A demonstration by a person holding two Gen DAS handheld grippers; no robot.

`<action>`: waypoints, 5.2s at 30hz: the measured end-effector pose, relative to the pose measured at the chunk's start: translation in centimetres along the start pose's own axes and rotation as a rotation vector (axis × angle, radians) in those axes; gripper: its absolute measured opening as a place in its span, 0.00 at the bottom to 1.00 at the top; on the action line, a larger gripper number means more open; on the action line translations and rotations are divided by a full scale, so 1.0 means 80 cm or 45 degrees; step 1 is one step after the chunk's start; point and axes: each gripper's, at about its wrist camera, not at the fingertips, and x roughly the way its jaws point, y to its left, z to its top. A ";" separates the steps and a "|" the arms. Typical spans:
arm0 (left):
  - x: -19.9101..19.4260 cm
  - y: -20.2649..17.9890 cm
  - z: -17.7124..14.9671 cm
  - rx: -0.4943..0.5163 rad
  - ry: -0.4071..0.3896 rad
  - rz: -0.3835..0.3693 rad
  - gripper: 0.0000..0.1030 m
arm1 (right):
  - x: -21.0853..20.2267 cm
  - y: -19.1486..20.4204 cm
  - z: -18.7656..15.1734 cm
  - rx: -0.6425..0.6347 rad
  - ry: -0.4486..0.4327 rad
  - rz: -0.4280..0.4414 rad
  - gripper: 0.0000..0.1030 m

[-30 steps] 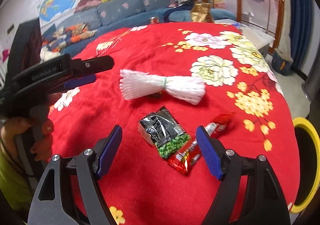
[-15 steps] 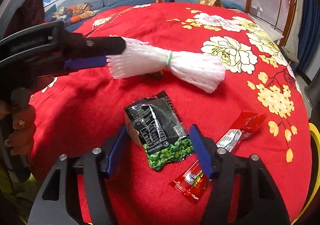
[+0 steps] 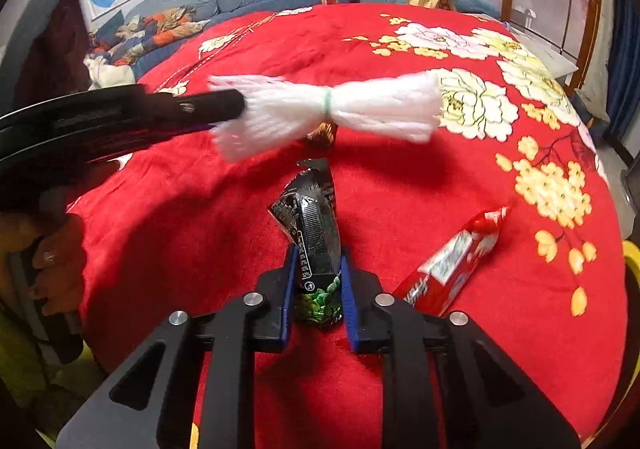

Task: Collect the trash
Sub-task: 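Grasp the white plastic bundle with the left tool while the right tool grasps the black-green snack packet, then carry the white bundle and black-green packet over the yellow-rimmed bin with both tools, then open both tools to drop the bundle and packet into the bin, then move both open tools back over the remaining wrappers on the bed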

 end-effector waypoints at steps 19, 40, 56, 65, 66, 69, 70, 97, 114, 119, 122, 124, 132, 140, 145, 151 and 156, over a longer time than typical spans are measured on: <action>-0.145 0.047 0.005 -0.089 -0.301 0.233 0.06 | -0.015 0.045 0.058 -0.145 -0.085 0.084 0.16; -0.144 0.001 0.010 -0.013 -0.316 0.173 0.06 | -0.079 -0.045 0.049 0.052 -0.252 -0.044 0.15; -0.041 -0.137 -0.001 0.271 -0.114 -0.088 0.06 | -0.180 -0.180 -0.057 0.410 -0.354 -0.349 0.15; 0.002 -0.211 -0.022 0.418 -0.009 -0.215 0.06 | -0.231 -0.230 -0.119 0.594 -0.420 -0.504 0.15; 0.007 -0.220 -0.026 0.440 0.005 -0.227 0.06 | -0.236 -0.234 -0.125 0.613 -0.425 -0.514 0.15; 0.021 -0.244 -0.035 0.489 0.044 -0.264 0.06 | -0.248 -0.248 -0.145 0.670 -0.438 -0.553 0.15; 0.027 -0.254 -0.039 0.509 0.057 -0.277 0.06 | -0.254 -0.253 -0.154 0.692 -0.446 -0.570 0.15; 0.167 -0.395 -0.114 0.805 0.325 -0.295 0.09 | -0.280 -0.354 -0.235 0.954 -0.443 -0.611 0.18; 0.143 -0.351 -0.083 0.590 0.282 -0.300 0.89 | -0.249 -0.342 -0.227 0.950 -0.404 -0.630 0.70; 0.128 -0.334 -0.077 0.555 0.249 -0.287 0.89 | -0.260 -0.326 -0.226 0.947 -0.437 -0.669 0.73; 0.119 -0.323 -0.073 0.543 0.234 -0.277 0.89 | -0.266 -0.313 -0.218 0.925 -0.464 -0.675 0.74; 0.112 -0.318 -0.070 0.535 0.220 -0.276 0.89 | -0.268 -0.304 -0.210 0.910 -0.477 -0.671 0.77; 0.085 -0.296 -0.053 0.538 0.145 -0.230 0.89 | -0.259 -0.273 -0.178 0.825 -0.488 -0.613 0.78; 0.050 -0.267 -0.041 0.536 0.044 -0.185 0.89 | -0.236 -0.245 -0.152 0.759 -0.466 -0.559 0.78; 0.034 -0.241 -0.030 0.506 -0.004 -0.134 0.89 | -0.220 -0.224 -0.130 0.709 -0.460 -0.511 0.78; 0.015 -0.203 -0.017 0.432 -0.059 -0.070 0.89 | -0.199 -0.202 -0.107 0.653 -0.432 -0.459 0.78; 0.003 -0.178 -0.008 0.389 -0.089 -0.031 0.89 | -0.185 -0.181 -0.090 0.605 -0.419 -0.424 0.78</action>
